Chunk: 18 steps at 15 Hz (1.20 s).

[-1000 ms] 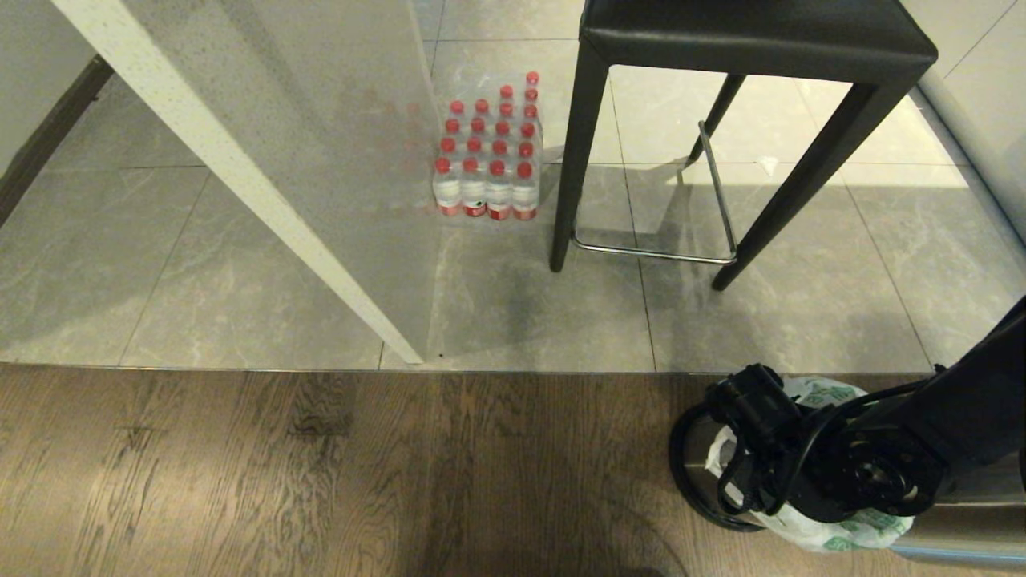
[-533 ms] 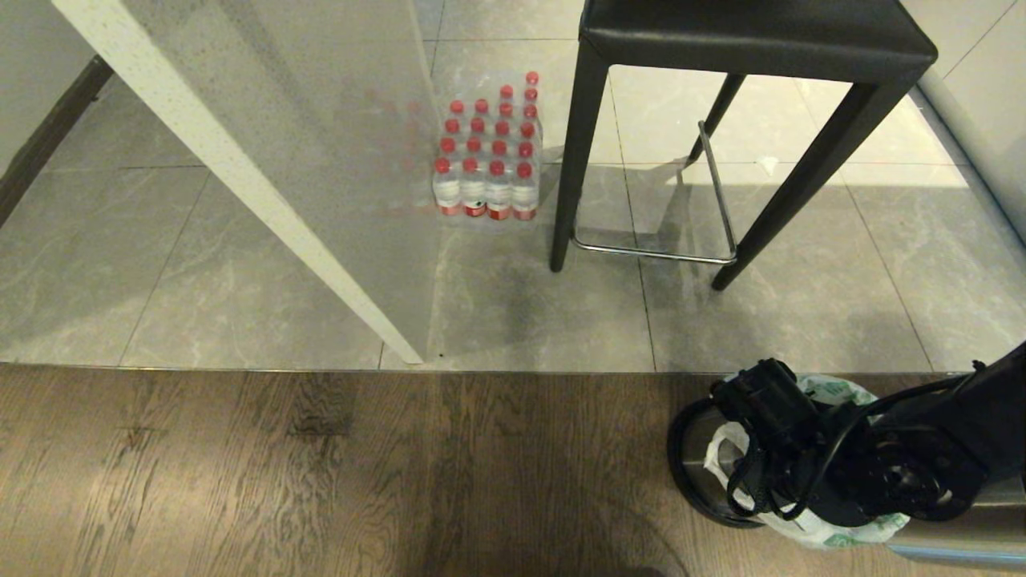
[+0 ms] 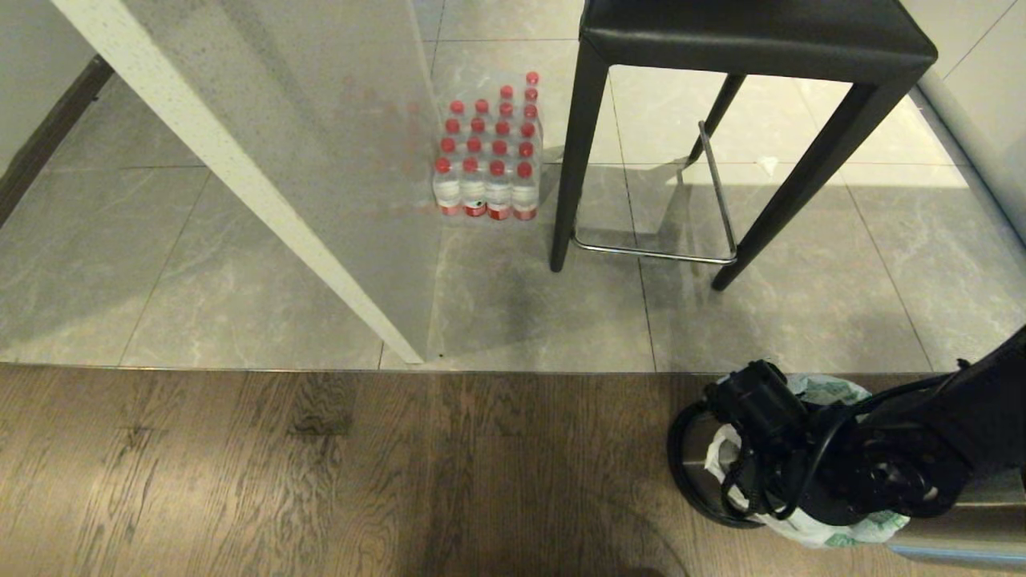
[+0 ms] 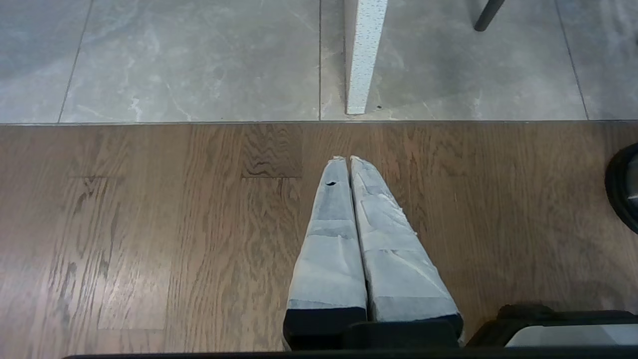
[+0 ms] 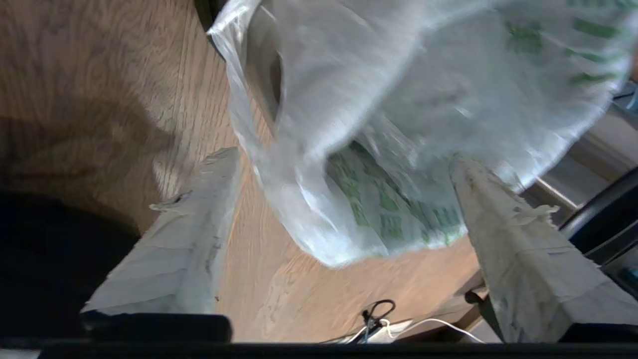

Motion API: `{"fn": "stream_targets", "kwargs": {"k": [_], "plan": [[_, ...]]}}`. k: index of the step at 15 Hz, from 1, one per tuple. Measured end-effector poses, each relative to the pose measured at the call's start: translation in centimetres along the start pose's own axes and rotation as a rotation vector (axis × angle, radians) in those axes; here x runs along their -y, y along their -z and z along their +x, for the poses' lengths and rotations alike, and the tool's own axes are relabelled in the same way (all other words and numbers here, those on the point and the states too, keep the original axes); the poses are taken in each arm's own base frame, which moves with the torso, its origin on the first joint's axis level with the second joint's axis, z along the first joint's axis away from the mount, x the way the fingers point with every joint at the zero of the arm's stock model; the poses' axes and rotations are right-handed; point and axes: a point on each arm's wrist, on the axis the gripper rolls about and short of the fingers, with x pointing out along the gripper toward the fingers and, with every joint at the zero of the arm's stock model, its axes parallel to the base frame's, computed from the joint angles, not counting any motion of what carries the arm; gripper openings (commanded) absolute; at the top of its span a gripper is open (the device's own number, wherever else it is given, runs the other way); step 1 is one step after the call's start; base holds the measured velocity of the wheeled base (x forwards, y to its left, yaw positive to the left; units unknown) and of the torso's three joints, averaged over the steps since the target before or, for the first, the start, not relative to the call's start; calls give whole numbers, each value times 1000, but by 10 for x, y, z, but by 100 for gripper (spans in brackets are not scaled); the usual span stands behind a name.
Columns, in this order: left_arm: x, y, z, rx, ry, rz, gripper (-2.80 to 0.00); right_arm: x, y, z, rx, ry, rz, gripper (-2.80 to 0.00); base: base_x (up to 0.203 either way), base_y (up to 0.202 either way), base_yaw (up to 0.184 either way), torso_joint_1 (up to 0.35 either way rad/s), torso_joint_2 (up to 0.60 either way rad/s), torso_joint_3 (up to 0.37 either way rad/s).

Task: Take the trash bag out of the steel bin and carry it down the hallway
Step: Pick up the trash bag

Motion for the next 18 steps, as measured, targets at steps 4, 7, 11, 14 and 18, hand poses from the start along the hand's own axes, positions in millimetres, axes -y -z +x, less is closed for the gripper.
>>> {"fn": "stream_targets", "kwargs": {"k": [4, 7, 11, 14, 18], "plan": [[0, 0, 0, 0, 0, 0, -280, -13, -10, 16, 21, 51, -15, 0, 0, 0, 0, 0, 0, 0], [0, 0, 0, 0, 0, 0, -280, -19, -12, 28, 40, 99, -34, 0, 0, 0, 0, 0, 0, 0], [0, 0, 0, 0, 0, 0, -280, -18, -13, 37, 79, 141, -53, 0, 0, 0, 0, 0, 0, 0], [0, 0, 0, 0, 0, 0, -280, -11, -16, 41, 87, 179, -28, 0, 0, 0, 0, 0, 0, 0], [0, 0, 0, 0, 0, 0, -280, -2, -12, 42, 76, 217, -4, 0, 0, 0, 0, 0, 0, 0]]}}
